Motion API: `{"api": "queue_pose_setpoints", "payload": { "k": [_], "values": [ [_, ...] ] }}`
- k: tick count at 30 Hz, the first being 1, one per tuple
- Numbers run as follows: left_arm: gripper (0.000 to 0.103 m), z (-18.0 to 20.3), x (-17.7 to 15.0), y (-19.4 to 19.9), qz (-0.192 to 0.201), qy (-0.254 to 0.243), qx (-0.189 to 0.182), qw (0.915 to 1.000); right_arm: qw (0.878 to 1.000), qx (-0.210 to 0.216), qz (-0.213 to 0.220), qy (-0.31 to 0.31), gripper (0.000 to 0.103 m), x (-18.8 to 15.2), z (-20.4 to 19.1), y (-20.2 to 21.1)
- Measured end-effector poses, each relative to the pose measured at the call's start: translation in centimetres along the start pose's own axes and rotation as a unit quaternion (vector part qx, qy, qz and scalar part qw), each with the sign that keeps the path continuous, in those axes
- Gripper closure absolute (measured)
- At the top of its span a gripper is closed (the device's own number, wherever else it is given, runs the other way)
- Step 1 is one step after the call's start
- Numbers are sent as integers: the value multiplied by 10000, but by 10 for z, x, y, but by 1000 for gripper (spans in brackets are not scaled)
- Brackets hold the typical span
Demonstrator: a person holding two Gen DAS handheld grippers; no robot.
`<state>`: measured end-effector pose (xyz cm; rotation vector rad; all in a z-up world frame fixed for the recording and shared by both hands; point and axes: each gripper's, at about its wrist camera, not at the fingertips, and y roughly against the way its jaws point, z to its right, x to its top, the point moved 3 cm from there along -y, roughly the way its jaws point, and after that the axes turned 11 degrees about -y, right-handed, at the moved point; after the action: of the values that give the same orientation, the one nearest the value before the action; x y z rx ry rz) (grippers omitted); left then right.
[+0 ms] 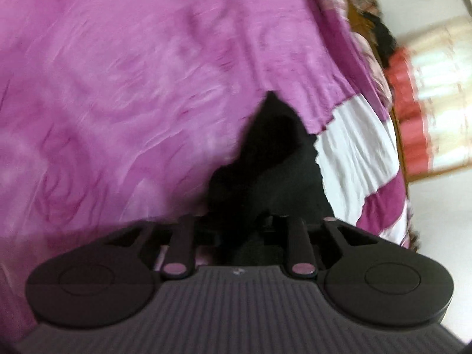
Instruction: Fold small clothes
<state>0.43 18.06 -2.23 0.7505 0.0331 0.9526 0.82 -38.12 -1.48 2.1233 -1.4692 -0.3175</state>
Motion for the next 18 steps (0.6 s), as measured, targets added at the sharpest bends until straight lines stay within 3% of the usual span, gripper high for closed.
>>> {"api": "queue_pose_setpoints", "payload": {
  "k": [1,2,3,5,8,10,15,16,18],
  "values": [
    [64,-7,-1,2,51,365,-237,9990,9998,-95,0,-163,34,1,5,0],
    [56,-13,-3,4,134,736,-502,9959,9995,111,49,-294,18,2,7,4],
    [45,-17,-4,7,212,965,-774,9921,9992,195,62,-355,12,2,8,8],
    [36,-13,-4,10,191,845,-973,9915,9995,5,-22,-314,0,-4,3,15],
    [32,0,-4,5,34,226,-925,9954,9992,-200,-325,-109,0,-24,2,14],
    [31,8,-5,-3,-46,-169,-859,9962,9978,-123,-639,94,0,-38,-2,5],
    [31,17,-8,-12,219,-799,-726,9939,9952,429,-486,727,1,-49,-12,-31],
    [31,16,-7,-15,340,-915,-722,9926,9945,524,-350,840,4,-47,-14,-34],
    [35,15,-8,-22,575,-1108,-762,9893,9940,529,-171,947,21,-44,-15,-40]
  ]
}}
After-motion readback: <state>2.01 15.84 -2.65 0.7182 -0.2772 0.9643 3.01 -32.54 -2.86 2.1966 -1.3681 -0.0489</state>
